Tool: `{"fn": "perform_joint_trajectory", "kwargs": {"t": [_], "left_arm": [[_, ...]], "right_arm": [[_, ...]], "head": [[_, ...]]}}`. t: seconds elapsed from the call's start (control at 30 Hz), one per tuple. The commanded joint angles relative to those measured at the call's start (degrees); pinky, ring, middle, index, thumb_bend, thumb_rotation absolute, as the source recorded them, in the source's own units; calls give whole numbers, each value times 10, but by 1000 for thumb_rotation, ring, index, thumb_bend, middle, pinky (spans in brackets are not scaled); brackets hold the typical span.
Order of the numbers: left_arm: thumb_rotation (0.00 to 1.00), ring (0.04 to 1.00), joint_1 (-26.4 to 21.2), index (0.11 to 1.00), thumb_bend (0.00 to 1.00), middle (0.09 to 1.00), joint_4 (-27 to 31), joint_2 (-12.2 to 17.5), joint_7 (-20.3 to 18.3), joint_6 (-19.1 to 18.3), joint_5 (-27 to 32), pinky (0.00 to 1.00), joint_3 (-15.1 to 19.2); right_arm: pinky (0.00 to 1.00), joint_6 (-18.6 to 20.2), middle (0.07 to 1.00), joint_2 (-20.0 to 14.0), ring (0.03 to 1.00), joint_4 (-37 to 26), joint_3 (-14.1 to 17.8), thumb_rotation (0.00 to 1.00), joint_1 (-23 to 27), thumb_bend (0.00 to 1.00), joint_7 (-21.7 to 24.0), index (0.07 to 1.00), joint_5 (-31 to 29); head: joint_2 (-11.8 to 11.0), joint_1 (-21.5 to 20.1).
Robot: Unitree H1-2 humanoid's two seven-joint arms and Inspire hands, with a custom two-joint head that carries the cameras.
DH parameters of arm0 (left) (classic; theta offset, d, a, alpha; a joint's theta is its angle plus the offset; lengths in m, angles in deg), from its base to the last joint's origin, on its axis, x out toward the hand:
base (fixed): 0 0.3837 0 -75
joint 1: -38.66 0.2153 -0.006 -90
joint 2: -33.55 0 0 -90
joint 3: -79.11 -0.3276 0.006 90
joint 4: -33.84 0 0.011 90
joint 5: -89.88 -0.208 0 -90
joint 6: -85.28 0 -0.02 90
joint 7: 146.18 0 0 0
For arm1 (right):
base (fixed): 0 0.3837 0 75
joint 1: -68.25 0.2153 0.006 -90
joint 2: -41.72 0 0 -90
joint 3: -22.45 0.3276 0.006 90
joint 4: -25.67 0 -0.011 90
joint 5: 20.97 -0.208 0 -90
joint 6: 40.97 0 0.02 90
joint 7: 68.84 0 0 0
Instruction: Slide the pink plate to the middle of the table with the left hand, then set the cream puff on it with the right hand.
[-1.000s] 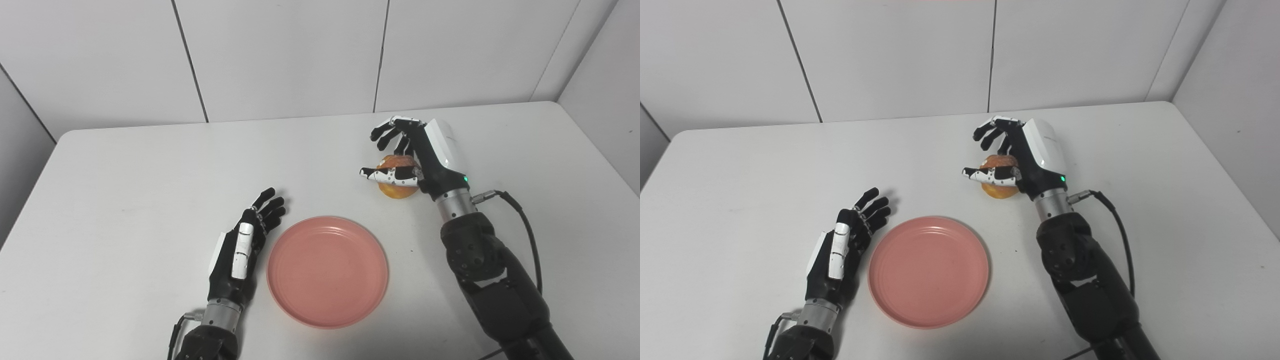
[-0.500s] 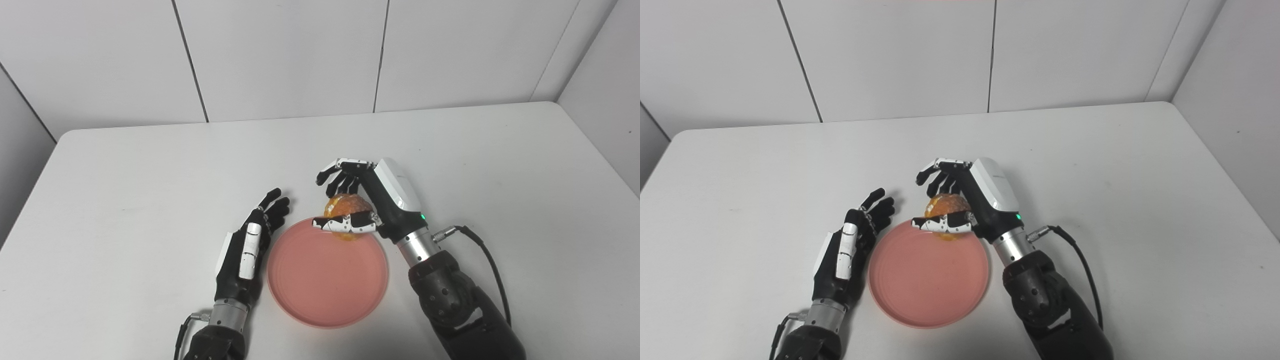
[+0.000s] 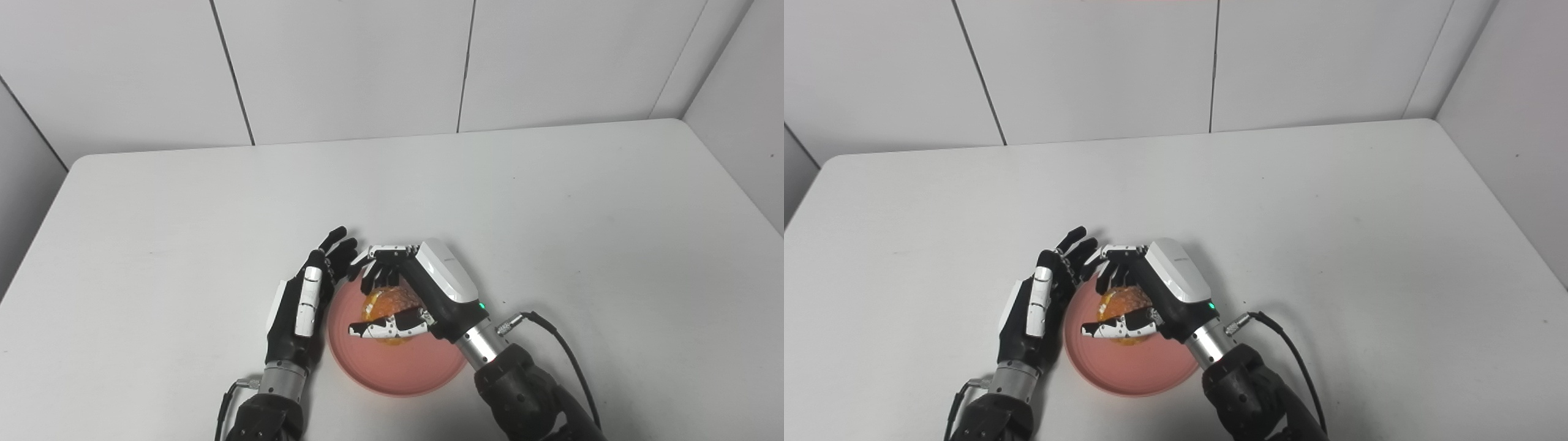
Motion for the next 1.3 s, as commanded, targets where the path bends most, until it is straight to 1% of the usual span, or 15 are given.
{"fn": "perform_joint_trajectory", "kwargs": {"t": [0.0,0.13,0.23,0.27,0.33,0.4,0.43,0.47,0.5,0.53,0.57,0.83,1.03,1.2,1.27], "left_arm": [[1000,867,1,857,617,858,13,-5,-2,-3,3,898,-5],[1000,862,0,848,630,854,10,-4,-1,-2,1,899,-4],[1000,862,0,853,630,858,10,-3,-3,-3,3,887,-4],[1000,862,0,853,630,858,13,-3,-4,-5,5,887,-5],[1000,879,0,858,616,866,16,-3,-4,-6,7,912,-5],[1000,879,0,848,608,861,17,-6,-3,-3,8,900,-3],[1000,869,0,838,599,853,16,-7,-1,-1,7,873,-3],[1000,860,-1,829,593,846,15,-8,0,1,6,848,-2],[1000,857,-1,826,591,843,14,-8,1,2,6,839,-2],[1000,862,-2,830,590,851,14,-8,1,1,6,840,-1],[1000,865,-2,832,597,854,13,-9,2,1,6,851,0],[1000,877,-3,834,632,854,15,-7,5,-7,-1,906,0],[1000,876,-5,840,644,855,14,-5,7,-10,2,916,4],[1000,871,-6,834,625,851,7,-7,11,4,-3,902,7],[1000,876,-6,841,614,860,7,-8,10,6,2,906,8]], "right_arm": [[296,-32,430,6,349,-5,0,0,-1,518,0,512,-5],[299,-41,444,6,357,9,-1,0,-8,518,-4,508,-5],[426,-54,490,4,496,17,-1,0,-10,519,-11,492,3],[430,-59,491,0,501,14,1,0,-11,519,-9,491,3],[571,-64,647,-6,628,6,3,113,-13,506,-5,497,2],[644,-60,730,-11,714,-7,6,151,-17,504,1,499,4],[665,-57,767,-14,748,-14,7,320,-19,558,4,637,5],[680,-55,804,-16,781,-19,8,460,-21,598,5,733,6],[686,-58,817,-18,792,-25,10,507,-23,612,4,766,7],[720,-60,856,-20,832,-28,12,596,-24,639,3,821,8],[743,-63,881,-20,858,-33,14,626,-26,647,2,848,6],[830,-71,941,-20,928,-56,28,720,-34,668,-4,903,1],[796,-97,916,-14,898,-62,43,732,-37,675,-34,885,22],[848,-91,960,-14,936,-75,69,779,-51,669,-26,948,-32],[874,-88,988,-14,959,-73,82,849,-60,696,-28,985,-48]], "head": [[2,3],[3,3],[4,3],[4,3],[4,3],[4,3],[4,3],[4,3],[4,3],[4,3],[5,3],[6,3],[6,3],[7,5],[7,10]]}}
